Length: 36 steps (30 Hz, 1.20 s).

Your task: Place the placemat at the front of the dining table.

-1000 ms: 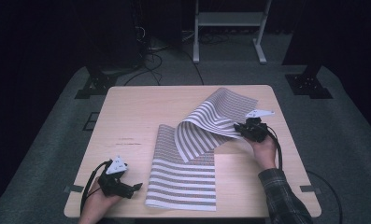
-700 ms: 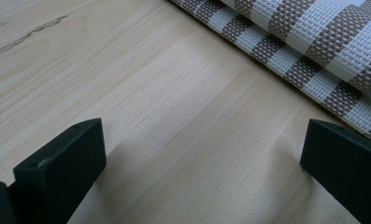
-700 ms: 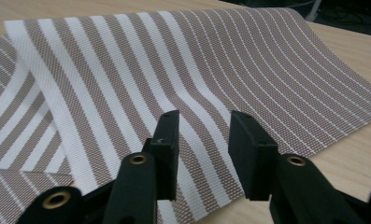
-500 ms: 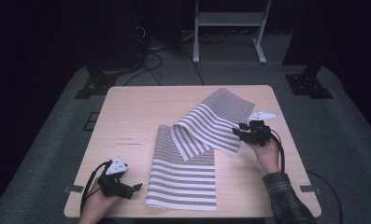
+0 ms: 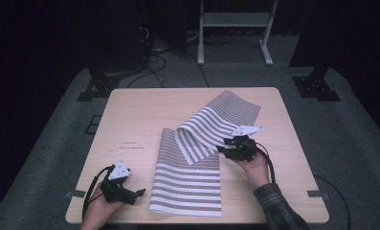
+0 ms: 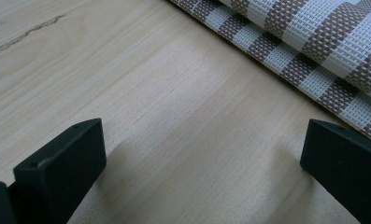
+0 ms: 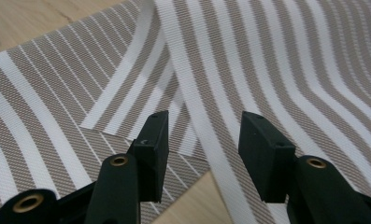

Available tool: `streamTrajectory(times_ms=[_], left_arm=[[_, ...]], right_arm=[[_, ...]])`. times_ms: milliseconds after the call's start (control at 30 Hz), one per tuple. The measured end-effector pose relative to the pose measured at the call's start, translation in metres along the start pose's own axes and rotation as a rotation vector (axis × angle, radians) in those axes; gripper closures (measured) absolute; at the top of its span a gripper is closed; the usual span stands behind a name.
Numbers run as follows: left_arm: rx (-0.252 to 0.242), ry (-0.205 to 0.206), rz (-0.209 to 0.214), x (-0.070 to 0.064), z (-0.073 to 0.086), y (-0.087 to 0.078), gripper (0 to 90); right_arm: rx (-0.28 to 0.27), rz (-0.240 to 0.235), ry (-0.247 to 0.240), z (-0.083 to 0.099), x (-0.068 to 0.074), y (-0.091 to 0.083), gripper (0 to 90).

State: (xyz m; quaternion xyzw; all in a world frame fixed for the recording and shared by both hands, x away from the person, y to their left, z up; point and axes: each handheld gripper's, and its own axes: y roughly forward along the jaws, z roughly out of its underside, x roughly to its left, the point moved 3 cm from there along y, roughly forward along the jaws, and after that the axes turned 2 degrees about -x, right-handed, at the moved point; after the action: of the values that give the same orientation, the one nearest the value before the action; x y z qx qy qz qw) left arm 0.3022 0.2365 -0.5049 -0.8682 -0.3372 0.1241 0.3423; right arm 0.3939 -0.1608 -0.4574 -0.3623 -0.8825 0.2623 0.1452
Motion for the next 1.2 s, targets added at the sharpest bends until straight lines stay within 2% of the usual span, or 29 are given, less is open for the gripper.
streamTrajectory(times_ms=[600, 833, 900, 1033, 1100, 1200], left_arm=[[0.0, 0.0, 0.0, 0.0, 0.0, 0.0, 0.0], [0.0, 0.0, 0.0, 0.0, 0.0, 0.0, 0.0], [0.0, 0.0, 0.0, 0.0, 0.0, 0.0, 0.0], [0.0, 0.001, 0.001, 0.0, 0.0, 0.0, 0.0], [-0.001, 0.001, 0.002, 0.0, 0.0, 0.0, 0.0], [-0.001, 0.001, 0.002, 0.0, 0.0, 0.0, 0.0]], right_arm=[[0.073, -0.1, -0.1, -0.007, 0.056, 0.052, 50.5], [0.109, -0.113, -0.127, -0.003, 0.068, 0.072, 49.9], [0.126, -0.105, -0.147, -0.001, 0.07, 0.076, 49.7], [0.109, -0.102, -0.157, 0.001, 0.071, 0.076, 51.0], [0.095, -0.101, -0.153, 0.002, 0.07, 0.075, 54.2], [0.08, -0.094, -0.144, 0.003, 0.066, 0.073, 69.5]])
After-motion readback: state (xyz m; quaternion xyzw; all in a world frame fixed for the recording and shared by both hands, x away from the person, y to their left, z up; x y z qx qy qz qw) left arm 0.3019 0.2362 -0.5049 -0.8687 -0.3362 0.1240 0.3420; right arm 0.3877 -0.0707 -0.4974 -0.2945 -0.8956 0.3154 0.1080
